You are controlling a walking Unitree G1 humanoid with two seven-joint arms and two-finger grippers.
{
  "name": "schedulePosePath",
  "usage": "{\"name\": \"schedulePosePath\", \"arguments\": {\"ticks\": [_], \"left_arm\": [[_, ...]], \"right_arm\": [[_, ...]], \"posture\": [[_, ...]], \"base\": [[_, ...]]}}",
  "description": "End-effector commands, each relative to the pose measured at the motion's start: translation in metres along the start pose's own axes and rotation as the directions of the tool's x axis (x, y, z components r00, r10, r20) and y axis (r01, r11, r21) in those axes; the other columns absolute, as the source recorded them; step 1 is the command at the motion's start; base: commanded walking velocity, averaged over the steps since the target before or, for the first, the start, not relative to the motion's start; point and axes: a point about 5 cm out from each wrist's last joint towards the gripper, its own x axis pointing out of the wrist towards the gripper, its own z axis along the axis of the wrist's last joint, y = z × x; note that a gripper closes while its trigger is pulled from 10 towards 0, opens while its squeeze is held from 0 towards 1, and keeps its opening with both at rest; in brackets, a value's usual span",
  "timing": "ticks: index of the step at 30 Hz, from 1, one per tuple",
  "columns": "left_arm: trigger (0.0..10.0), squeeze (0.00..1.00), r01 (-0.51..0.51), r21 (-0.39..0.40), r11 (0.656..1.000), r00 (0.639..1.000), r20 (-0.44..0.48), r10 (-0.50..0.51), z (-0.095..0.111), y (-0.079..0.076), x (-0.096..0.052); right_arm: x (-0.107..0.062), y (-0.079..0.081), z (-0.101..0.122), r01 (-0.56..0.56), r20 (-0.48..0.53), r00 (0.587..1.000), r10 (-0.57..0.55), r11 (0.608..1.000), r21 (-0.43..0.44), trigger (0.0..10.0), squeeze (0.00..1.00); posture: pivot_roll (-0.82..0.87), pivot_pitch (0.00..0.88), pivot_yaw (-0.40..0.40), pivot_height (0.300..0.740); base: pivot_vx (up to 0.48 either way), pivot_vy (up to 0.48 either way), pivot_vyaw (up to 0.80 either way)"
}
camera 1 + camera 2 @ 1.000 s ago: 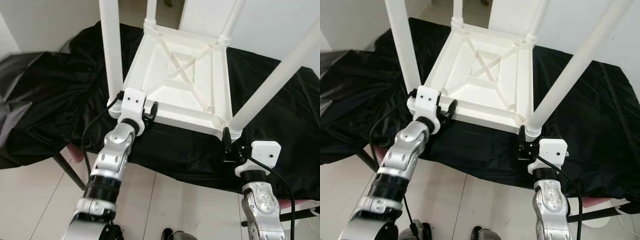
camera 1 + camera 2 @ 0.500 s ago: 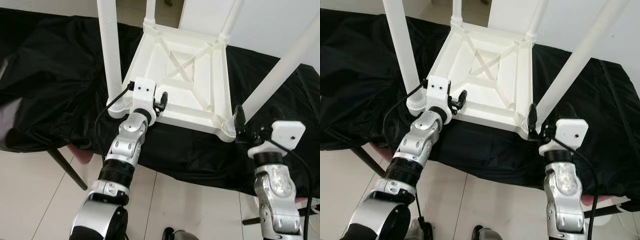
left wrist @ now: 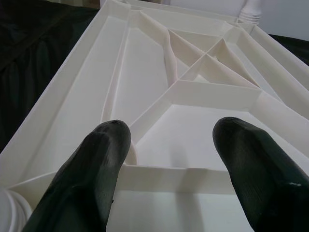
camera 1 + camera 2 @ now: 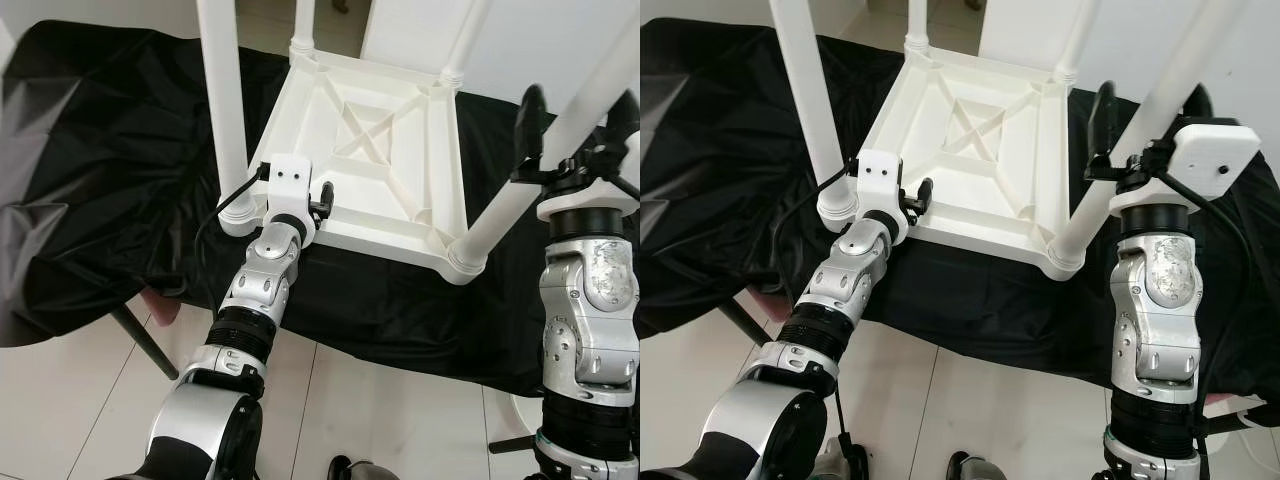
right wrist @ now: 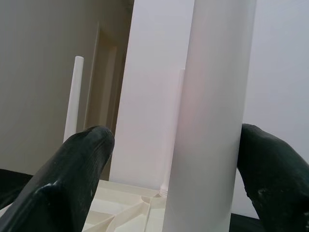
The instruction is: Building children table
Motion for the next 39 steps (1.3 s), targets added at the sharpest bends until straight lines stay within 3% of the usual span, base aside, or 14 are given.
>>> {"name": "schedulePosePath", "arguments": {"ticks": [1,32,39], "left_arm": [[10.0,0.00,0.014,-0.016,1.000,1.000,-0.006,-0.014,-0.002,-0.007,0.001],[10.0,0.00,0.009,-0.007,1.000,1.000,-0.003,-0.009,-0.009,-0.008,0.002],[10.0,0.00,0.031,-0.024,0.999,0.999,0.007,-0.031,-0.004,-0.016,0.010]], "right_arm": [[0.003,-0.003,0.002,0.007,0.006,1.000,-0.007,1.000,-0.003,10.0,0.00],[0.006,-0.015,0.002,0.051,-0.025,0.998,-0.052,0.998,-0.020,10.0,0.00],[0.017,-0.021,0.005,0.078,-0.006,0.997,-0.078,0.997,-0.016,10.0,0.00]], "posture": [[0.04,0.116,-0.062,0.740],[0.03,0.137,-0.053,0.740],[0.02,0.148,-0.062,0.740]], "base": [[0.000,0.000,0.00],[0.000,0.000,0.00],[0.000,0.000,0.00]]}}
